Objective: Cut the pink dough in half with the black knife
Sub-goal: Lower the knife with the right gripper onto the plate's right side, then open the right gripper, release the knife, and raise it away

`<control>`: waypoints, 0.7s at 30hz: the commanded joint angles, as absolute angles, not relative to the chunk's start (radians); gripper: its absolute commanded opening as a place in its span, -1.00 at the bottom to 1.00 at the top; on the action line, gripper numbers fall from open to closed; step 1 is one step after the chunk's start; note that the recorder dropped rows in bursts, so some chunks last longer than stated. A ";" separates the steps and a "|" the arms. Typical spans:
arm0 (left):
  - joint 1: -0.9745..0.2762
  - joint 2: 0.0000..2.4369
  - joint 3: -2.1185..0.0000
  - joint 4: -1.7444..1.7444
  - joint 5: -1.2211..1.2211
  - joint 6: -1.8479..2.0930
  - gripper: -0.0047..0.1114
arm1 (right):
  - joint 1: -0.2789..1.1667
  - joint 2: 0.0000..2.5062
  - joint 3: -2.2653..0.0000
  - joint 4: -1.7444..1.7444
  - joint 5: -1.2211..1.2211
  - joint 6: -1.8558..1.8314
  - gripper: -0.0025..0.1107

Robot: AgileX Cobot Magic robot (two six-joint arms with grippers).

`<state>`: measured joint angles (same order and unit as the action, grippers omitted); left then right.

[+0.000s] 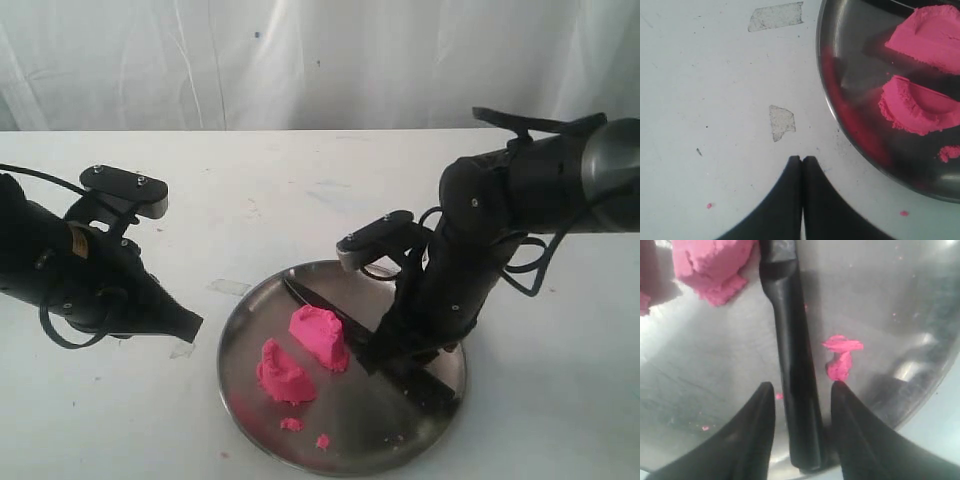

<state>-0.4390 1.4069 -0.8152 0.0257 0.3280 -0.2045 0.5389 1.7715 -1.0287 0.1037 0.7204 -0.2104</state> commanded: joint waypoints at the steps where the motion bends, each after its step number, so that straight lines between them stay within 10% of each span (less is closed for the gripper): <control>1: -0.442 1.397 -0.810 0.022 0.337 -0.205 -0.92 | 0.537 1.765 -1.051 0.102 0.760 -0.177 -0.33; 13: -0.442 1.397 -0.810 0.022 0.337 -0.205 -0.92 | 0.537 1.813 -1.045 0.100 0.784 -0.206 0.01; 21: -0.442 1.397 -0.810 0.022 0.337 -0.205 -0.92 | 0.537 1.776 -1.118 0.053 0.787 -0.149 -0.15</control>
